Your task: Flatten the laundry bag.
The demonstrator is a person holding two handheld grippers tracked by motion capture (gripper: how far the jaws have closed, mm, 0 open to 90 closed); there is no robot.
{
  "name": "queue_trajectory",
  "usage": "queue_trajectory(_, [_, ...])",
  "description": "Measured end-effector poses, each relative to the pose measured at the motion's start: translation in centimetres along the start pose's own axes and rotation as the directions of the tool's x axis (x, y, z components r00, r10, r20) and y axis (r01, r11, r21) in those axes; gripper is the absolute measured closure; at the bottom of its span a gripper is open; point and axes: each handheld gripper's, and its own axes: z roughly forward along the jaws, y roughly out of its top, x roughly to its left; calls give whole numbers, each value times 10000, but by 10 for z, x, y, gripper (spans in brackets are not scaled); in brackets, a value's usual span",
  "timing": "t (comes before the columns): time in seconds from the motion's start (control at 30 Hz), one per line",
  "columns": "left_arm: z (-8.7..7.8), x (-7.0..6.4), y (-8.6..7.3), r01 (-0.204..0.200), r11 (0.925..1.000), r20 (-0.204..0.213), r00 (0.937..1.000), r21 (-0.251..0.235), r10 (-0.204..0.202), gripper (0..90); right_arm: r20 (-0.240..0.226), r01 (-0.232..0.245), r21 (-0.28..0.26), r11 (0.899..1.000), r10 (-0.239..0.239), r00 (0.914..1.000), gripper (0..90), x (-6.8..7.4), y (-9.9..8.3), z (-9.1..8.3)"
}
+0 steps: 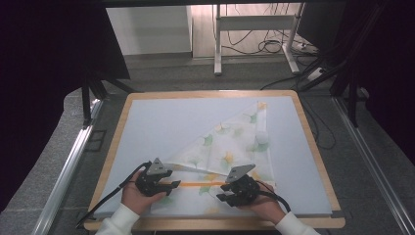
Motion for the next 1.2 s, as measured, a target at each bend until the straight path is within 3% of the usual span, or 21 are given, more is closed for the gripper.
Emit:
queue_trajectory(0.03, [1, 0, 4, 87, 10000, 291, 9995, -13, -86, 627, 215, -205, -23, 9998, 205, 9996, 594, -4, -2, -1])
queue_trajectory(0.1, [4, -1, 9, 55, 10000, 453, 9990, 0, -55, 721, 323, -332, -50, 9994, 334, 9989, 577, -6, -5, -1])
queue_trajectory(0.3, [16, -2, 19, -101, 9998, 526, 9986, 180, 92, 900, 531, -329, 51, 9994, 325, 9981, 548, -6, -8, 1])
queue_trajectory(0.5, [32, -4, 32, -395, 9987, 615, 9974, 321, 375, 900, 766, -416, 55, 9991, 410, 9962, 541, -9, -11, 2])
queue_trajectory(0.6, [38, -2, 35, -303, 9990, 719, 9970, 323, 279, 900, 838, -374, -30, 9993, 375, 9958, 541, -9, -12, 3])
queue_trajectory(0.63, [39, -1, 36, -463, 9981, 656, 9969, 407, 435, 900, 859, -349, -35, 9994, 351, 9957, 542, -9, -12, 3])
queue_trajectory(0.77, [44, -1, 41, -359, 9988, 761, 9965, 325, 333, 900, 868, -357, -24, 9994, 358, 9956, 541, -9, -12, 3])
queue_trajectory(1.1, [61, -5, 56, -888, 9949, 762, 9935, 484, 849, 900, 875, -323, -27, 9995, 324, 9956, 540, -9, -12, 4])
queue_trajectory(1.2, [62, -5, 58, -870, 9952, 815, 9932, 450, 831, 900, 879, -300, -23, 9995, 301, 9957, 540, -9, -12, 4])
